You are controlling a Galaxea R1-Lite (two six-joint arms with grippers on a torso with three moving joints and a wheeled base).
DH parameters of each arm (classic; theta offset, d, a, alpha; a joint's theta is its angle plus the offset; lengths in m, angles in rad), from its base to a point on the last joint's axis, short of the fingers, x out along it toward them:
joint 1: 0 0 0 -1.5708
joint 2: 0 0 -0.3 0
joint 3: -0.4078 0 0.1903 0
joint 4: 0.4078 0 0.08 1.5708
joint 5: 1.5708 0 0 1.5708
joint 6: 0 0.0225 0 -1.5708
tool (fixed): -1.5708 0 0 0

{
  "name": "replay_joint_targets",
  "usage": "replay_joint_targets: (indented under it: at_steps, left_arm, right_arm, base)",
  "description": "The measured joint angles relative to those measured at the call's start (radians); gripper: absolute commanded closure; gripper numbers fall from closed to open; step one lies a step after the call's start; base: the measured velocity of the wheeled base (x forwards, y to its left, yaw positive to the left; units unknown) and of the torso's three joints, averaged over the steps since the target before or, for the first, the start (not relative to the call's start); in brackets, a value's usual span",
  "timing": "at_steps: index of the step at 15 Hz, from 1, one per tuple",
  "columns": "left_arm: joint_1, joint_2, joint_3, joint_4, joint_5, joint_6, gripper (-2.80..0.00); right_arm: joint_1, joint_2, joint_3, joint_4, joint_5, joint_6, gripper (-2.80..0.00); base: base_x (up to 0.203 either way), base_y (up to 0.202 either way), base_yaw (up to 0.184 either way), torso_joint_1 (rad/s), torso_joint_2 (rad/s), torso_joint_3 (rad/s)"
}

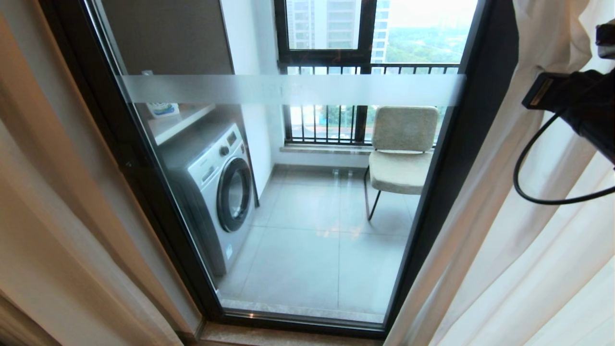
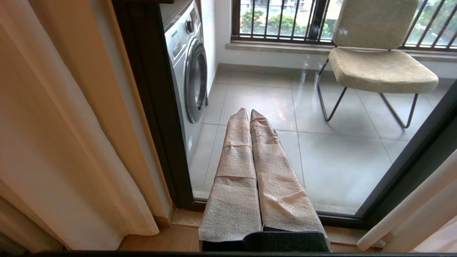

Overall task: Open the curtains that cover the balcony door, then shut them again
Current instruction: Pull the inner curtains open on both sides

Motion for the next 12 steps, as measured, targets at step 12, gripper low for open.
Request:
replay_joint_targets:
  at_steps: [12]
  left_arm:
    - [0.0,0.0,0.0,0.0,-0.002,-0.002,0.0]
  right_arm:
    - [-0.036,-0.021,0.036,-0.002,0.001,0.002,0.0]
  base:
    - [0.0,0.0,0.0,0.0,0.0,0.0]
